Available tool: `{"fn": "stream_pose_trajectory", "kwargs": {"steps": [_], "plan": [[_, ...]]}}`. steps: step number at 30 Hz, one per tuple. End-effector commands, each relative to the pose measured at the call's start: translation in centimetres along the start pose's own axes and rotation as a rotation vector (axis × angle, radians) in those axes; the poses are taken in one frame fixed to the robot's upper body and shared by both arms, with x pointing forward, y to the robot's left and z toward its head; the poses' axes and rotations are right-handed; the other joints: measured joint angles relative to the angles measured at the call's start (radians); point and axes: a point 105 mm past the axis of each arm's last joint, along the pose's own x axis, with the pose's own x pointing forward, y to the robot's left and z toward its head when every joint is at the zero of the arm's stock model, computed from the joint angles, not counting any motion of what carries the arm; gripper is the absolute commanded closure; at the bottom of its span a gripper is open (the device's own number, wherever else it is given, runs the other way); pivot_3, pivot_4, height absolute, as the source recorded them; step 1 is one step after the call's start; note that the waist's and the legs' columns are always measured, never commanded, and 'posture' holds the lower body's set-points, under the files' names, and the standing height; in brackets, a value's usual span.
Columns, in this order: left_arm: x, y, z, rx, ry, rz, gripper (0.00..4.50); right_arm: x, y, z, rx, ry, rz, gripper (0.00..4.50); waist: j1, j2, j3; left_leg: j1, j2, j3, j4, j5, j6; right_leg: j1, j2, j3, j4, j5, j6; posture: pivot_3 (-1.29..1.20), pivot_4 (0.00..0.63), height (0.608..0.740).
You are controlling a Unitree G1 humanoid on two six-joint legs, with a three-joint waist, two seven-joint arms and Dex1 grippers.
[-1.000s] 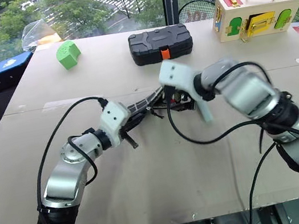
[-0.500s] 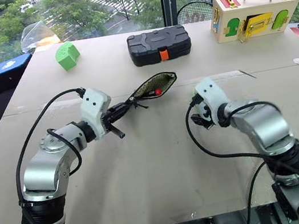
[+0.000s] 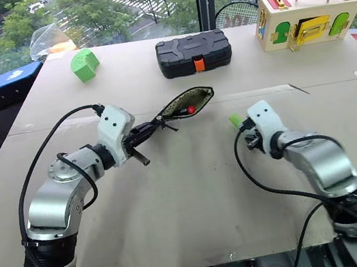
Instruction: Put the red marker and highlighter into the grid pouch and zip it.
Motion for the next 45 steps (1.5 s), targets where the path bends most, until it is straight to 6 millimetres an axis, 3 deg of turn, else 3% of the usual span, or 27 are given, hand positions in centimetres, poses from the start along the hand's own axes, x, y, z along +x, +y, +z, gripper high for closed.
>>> {"fn": "stream_pose_trajectory", "kwargs": {"steps": [1,5,11,17,24,26,28,29,31,32,36,39,41,45], "plan": [[0.0,-0.8,1.7,0.137,-0.064,-0.026,4.50,-3.5,2.3,4.1,-0.181,-0.086,0.165,3.77,-0.009,-0.001,-0.001,0.000,0.001,0.000,-0.001,0.000,0.000,0.000,0.001,0.000,-0.001,0.000,0.000,0.00,0.150,0.740],[0.3,-1.6,1.4,0.193,-0.069,-0.050,4.50,-4.2,3.0,5.2,-0.302,-0.031,0.200,3.77,-0.011,-0.001,0.000,0.002,0.001,-0.001,-0.002,-0.001,0.002,0.000,0.002,0.000,0.000,0.000,-0.001,0.00,0.150,0.740],[0.6,-3.3,1.2,0.293,-0.091,-0.107,4.50,-2.8,2.8,6.5,-0.382,0.030,0.175,3.77,-0.007,-0.001,-0.001,0.000,0.001,-0.001,-0.001,-0.001,0.001,0.000,-0.001,0.000,-0.001,0.000,-0.001,0.00,0.150,0.740],[0.5,-5.1,0.8,0.372,-0.111,-0.169,4.50,0.0,1.4,7.4,-0.471,0.088,0.132,3.77,-0.008,-0.001,0.000,-0.002,0.000,-0.001,0.000,-0.001,0.001,-0.001,-0.001,0.000,-0.003,0.000,-0.001,0.00,0.150,0.740],[0.9,-6.1,0.6,0.388,-0.130,-0.184,4.50,4.0,2.5,9.9,-0.500,0.044,0.154,3.77,-0.012,-0.001,0.000,-0.001,0.001,0.000,0.000,-0.001,0.001,-0.001,0.000,-0.001,-0.002,0.000,0.000,0.00,0.150,0.740],[1.0,-6.2,0.5,0.381,-0.130,-0.182,4.50,4.8,2.7,10.2,-0.500,0.029,0.168,2.74,-0.008,-0.001,0.000,-0.001,0.001,0.001,0.000,-0.001,0.001,-0.001,0.000,-0.001,-0.001,0.000,0.000,0.00,0.150,0.740],[1.0,-6.0,0.4,0.335,-0.126,-0.174,4.50,5.2,2.7,10.3,-0.509,0.019,0.176,1.99,-0.002,-0.001,0.000,-0.002,0.001,0.000,0.000,-0.001,0.001,-0.001,0.000,-0.002,-0.002,0.000,0.000,0.00,0.150,0.740],[1.0,-5.8,0.3,0.295,-0.121,-0.165,4.50,5.1,2.6,10.3,-0.516,0.011,0.179,1.65,0.000,-0.001,0.000,-0.003,0.001,0.000,0.000,-0.001,0.001,-0.001,0.000,-0.002,-0.002,0.000,0.000,0.00,0.150,0.740],[1.0,-5.2,0.3,0.193,-0.115,-0.143,4.50,4.2,2.4,10.6,-0.500,-0.024,0.190,0.34,0.000,-0.001,0.000,-0.003,0.000,0.001,0.000,-0.001,0.001,-0.001,0.000,-0.003,-0.003,0.000,0.000,0.00,0.150,0.740],[1.0,-4.8,0.3,0.136,-0.115,-0.131,4.50,3.5,2.2,10.7,-0.491,-0.040,0.197,0.04,0.000,-0.001,0.000,-0.003,0.000,0.001,0.000,-0.001,0.001,-0.001,0.000,-0.003,-0.003,0.000,0.000,0.00,0.150,0.740],[0.8,-3.5,1.2,-0.072,-0.139,-0.121,4.50,-1.4,3.6,11.7,-0.357,-0.159,0.364,0.04,0.009,-0.001,0.000,-0.004,0.001,-0.001,0.000,-0.001,0.001,-0.001,0.000,-0.003,-0.003,0.000,0.000,0.00,0.150,0.740],[0.7,-3.3,1.8,-0.111,-0.152,-0.144,4.50,-3.9,4.8,11.7,-0.293,-0.210,0.436,0.04,0.005,-0.001,0.000,-0.003,0.002,-0.002,0.000,-0.001,0.001,0.000,0.000,-0.003,-0.002,0.000,0.000,0.00,0.150,0.740],[0.7,-3.6,2.4,-0.119,-0.168,-0.180,4.50,-4.2,5.6,10.5,-0.238,-0.197,0.452,0.04,0.003,-0.002,-0.001,-0.001,0.002,-0.003,0.000,-0.001,0.001,0.001,0.000,-0.003,-0.002,0.000,0.000,0.00,0.150,0.740],[0.7,-3.9,2.8,-0.117,-0.170,-0.214,4.50,-2.5,7.0,8.3,-0.060,-0.184,0.437,0.04,-0.002,-0.003,-0.001,-0.001,0.002,-0.003,0.000,-0.001,0.001,0.001,-0.001,-0.003,0.000,0.000,0.000,0.00,0.150,0.740]]}}
